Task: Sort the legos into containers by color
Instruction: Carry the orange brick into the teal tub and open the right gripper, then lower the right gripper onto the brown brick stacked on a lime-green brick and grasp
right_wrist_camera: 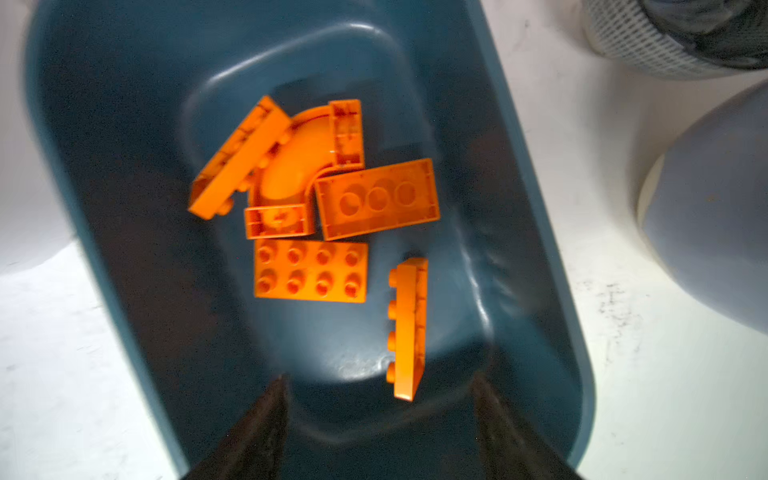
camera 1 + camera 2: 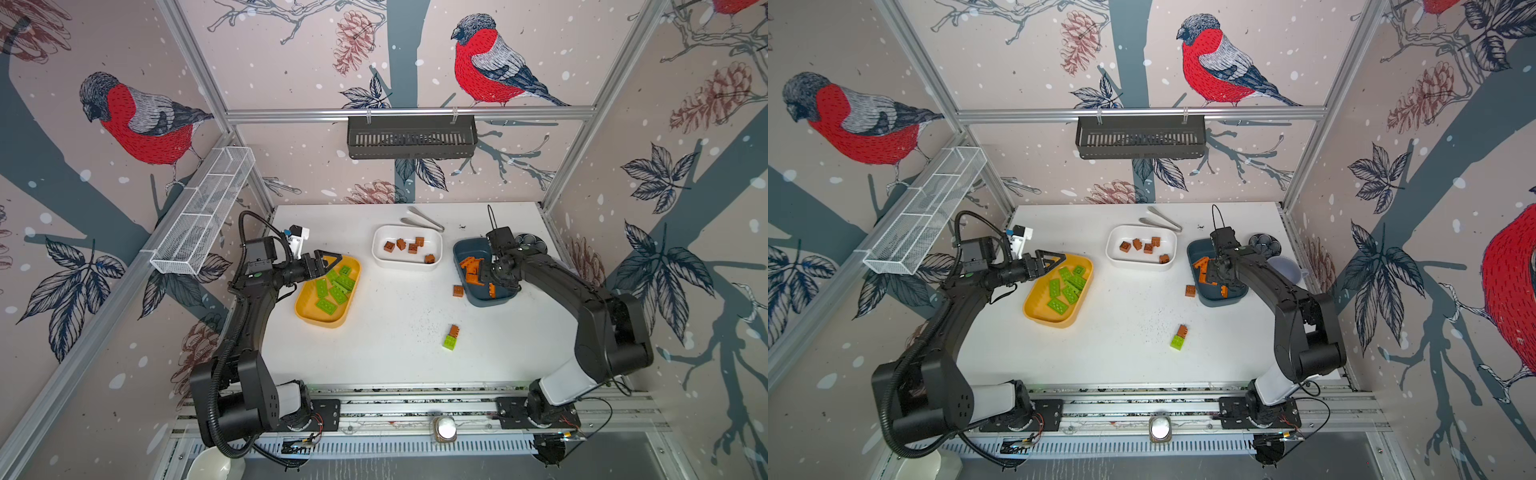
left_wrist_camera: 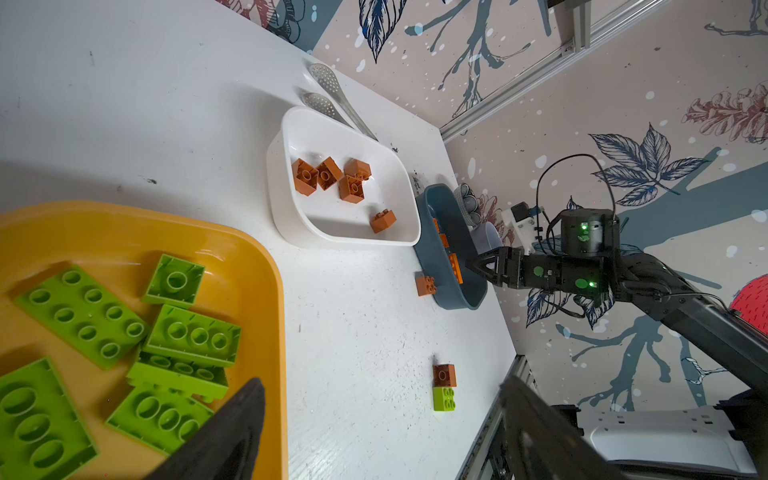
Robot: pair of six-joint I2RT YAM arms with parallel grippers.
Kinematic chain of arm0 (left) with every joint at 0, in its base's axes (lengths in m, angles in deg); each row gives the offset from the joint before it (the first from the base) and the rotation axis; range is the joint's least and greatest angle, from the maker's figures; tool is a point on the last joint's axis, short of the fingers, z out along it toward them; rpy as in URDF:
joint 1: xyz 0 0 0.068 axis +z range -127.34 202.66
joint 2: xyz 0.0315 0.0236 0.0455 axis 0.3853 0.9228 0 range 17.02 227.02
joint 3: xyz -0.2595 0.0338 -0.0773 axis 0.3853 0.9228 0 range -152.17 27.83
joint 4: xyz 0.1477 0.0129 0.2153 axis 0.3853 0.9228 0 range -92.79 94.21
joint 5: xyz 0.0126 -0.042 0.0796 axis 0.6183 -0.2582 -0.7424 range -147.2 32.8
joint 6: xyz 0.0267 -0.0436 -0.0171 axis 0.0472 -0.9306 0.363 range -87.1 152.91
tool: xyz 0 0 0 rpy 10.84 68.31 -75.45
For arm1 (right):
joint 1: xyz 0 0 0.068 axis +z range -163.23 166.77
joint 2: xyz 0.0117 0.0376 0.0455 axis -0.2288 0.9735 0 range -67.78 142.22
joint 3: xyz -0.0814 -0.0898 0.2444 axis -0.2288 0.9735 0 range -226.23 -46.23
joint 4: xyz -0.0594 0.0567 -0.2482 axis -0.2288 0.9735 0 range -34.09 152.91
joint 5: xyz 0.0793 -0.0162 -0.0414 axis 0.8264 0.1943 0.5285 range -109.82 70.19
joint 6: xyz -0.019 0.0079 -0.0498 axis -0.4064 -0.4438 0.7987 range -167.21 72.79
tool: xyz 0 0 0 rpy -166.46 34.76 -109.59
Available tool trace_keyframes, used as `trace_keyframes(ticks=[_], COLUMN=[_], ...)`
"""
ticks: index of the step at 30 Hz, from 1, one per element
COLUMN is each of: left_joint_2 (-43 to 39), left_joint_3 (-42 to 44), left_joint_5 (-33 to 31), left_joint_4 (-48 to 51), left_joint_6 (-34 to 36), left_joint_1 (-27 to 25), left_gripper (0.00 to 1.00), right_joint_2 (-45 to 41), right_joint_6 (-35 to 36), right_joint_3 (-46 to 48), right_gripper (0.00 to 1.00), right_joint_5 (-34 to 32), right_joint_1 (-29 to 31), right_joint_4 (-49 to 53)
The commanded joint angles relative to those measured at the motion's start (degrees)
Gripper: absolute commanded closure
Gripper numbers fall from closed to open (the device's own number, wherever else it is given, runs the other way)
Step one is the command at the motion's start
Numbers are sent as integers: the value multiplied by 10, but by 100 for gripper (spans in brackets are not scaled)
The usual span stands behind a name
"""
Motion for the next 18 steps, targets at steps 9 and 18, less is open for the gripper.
trace_keyframes(ticks=[9, 18], left_joint_2=[22, 24], left_joint_3=[-51, -43], left_joint_5=[-8, -10], left_joint_4=[69, 75], left_joint_6=[66, 79], left_joint_1=[-1, -1], left_gripper=[12, 12], right_joint_2=[-97, -102], right_joint_6=[-181, -325], right_joint_3=[52, 135], right_gripper=[18, 22], right_joint_5=[84, 102], right_joint_1=[152, 236], right_joint_4=[76, 19])
